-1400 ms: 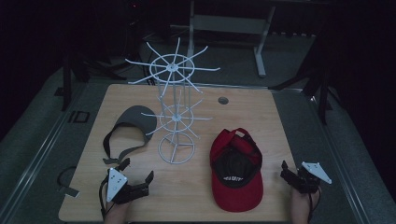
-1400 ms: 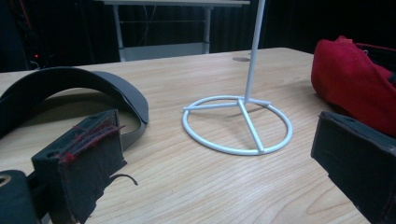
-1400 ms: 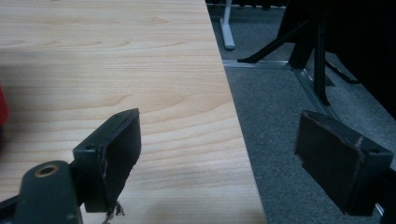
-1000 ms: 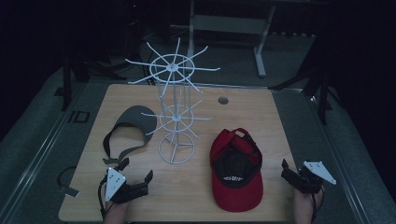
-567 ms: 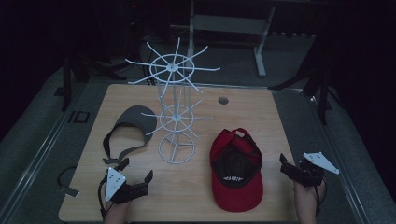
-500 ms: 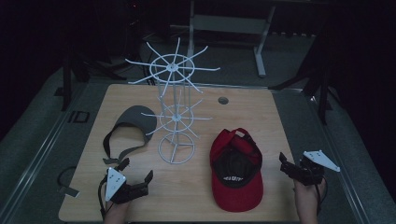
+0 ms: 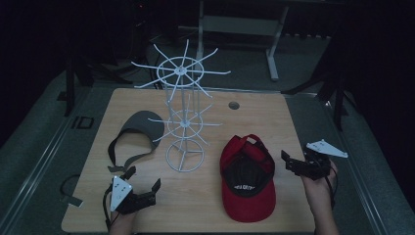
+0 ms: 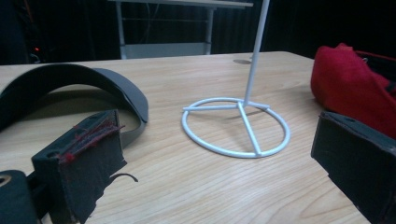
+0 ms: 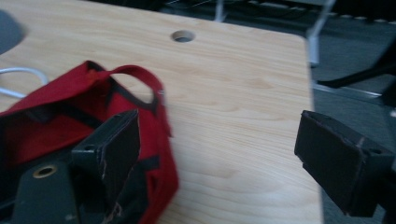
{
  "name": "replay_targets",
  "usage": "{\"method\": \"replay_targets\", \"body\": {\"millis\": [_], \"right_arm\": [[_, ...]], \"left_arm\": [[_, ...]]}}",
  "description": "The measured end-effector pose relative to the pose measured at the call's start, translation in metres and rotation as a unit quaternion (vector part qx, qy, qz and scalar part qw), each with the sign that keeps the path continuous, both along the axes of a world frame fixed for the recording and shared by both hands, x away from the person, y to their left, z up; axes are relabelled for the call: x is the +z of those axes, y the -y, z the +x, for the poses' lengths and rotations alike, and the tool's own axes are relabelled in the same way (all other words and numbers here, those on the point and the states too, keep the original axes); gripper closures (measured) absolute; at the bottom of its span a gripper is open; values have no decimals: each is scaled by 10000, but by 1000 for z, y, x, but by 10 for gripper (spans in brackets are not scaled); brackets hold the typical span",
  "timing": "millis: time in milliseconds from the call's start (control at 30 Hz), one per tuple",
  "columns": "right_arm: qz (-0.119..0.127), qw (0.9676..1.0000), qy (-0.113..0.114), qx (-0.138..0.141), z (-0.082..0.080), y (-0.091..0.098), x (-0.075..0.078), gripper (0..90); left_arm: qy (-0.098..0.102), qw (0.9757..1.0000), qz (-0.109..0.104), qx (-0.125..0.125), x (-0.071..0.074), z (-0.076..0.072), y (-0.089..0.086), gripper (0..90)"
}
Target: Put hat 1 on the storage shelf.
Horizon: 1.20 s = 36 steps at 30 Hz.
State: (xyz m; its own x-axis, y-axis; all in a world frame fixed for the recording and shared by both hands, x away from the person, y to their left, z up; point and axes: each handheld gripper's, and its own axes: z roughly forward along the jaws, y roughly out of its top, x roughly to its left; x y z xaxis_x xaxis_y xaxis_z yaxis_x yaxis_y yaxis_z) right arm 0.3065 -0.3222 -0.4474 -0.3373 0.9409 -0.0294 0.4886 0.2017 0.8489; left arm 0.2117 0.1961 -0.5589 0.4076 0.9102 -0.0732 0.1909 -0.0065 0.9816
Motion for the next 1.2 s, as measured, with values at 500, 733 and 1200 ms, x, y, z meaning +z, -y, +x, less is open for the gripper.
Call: {"method": "replay_targets", "body": {"millis": [500,733,1200], "right_arm": [[-29,9963,-515,687,38,-38,-33,181],[-570,9918,-764,853,46,-56,-63,281],[-1253,9812,-1060,1019,43,-76,-97,556]], "left_arm": [[-330,9993,42,-183,-1,3,5,27],[-269,9992,106,-268,-1,1,7,27],[-285,9991,139,-298,-1,2,9,27]]}}
